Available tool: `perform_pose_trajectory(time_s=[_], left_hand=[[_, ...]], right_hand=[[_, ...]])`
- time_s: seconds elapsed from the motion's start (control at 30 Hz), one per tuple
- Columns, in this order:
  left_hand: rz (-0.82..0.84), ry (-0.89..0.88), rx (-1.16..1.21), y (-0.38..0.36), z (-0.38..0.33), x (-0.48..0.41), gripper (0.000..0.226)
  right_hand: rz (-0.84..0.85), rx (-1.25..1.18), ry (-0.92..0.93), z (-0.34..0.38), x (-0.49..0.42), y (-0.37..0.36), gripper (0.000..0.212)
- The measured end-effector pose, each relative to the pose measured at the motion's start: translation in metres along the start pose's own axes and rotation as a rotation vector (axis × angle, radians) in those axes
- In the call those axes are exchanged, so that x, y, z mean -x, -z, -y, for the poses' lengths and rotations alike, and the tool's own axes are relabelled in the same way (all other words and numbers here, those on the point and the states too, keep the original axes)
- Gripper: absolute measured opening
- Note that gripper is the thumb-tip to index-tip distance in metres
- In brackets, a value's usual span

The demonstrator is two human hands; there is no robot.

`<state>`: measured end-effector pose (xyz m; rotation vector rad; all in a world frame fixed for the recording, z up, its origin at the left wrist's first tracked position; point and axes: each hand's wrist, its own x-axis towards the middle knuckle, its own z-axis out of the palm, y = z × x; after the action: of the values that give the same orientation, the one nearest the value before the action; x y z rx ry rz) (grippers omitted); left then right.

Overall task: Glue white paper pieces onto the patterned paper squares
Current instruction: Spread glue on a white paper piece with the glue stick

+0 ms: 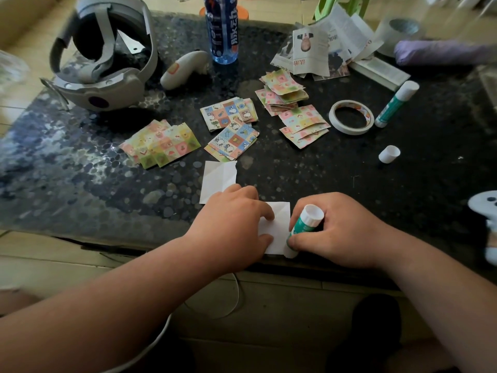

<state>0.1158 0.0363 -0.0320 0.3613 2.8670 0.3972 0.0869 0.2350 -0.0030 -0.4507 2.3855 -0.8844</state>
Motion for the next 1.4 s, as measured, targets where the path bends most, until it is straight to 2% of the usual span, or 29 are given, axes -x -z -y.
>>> perform_pose_trajectory(time_s=[0.13, 0.2, 0.33, 0.47, 0.63, 0.77, 0.9, 1.03, 1.27, 1.33, 1.4], left_hand=[[-0.005, 0.007, 0.014, 0.0, 0.001, 0.0, 0.037], [-0.01, 0.008, 0.018, 0.0, 0.0, 0.0, 0.036], [0.0, 0.013, 0.016, 0.0, 0.0, -0.001, 0.038], [-0.003, 0.019, 0.005, -0.001, 0.001, 0.0, 0.046], [-0.04, 0.033, -0.014, -0.005, -0.003, 0.002, 0.049], [-0.044, 0.037, -0.02, -0.004, -0.005, 0.002, 0.05], [-0.018, 0.038, -0.018, -0.002, -0.005, 0.002, 0.051], [0.004, 0.036, -0.019, 0.0, -0.004, 0.002, 0.052], [-0.005, 0.043, -0.023, -0.001, -0.004, 0.001, 0.05], [-0.006, 0.044, -0.026, -0.001, -0.005, 0.001, 0.05], [-0.003, 0.048, -0.026, -0.001, -0.005, 0.001, 0.051]], right_hand=[[-0.16, -0.14, 0.031, -0.004, -0.001, 0.001, 0.013], [-0.213, -0.128, 0.031, -0.006, -0.002, -0.001, 0.013], [-0.197, -0.094, 0.005, -0.006, -0.003, -0.001, 0.013], [-0.084, -0.169, -0.037, -0.003, -0.002, 0.013, 0.01], [-0.219, -0.43, -0.018, -0.006, -0.003, 0.023, 0.011], [-0.231, -0.157, -0.009, -0.009, -0.005, 0.006, 0.012], [-0.203, -0.027, 0.028, -0.008, -0.005, -0.004, 0.013], [-0.065, 0.034, 0.013, -0.003, -0.003, 0.0, 0.011], [-0.317, -0.053, 0.002, -0.009, -0.008, -0.007, 0.012], [-0.322, -0.055, -0.002, -0.008, -0.007, -0.006, 0.012], [-0.255, -0.031, -0.023, -0.007, -0.008, -0.002, 0.013]])
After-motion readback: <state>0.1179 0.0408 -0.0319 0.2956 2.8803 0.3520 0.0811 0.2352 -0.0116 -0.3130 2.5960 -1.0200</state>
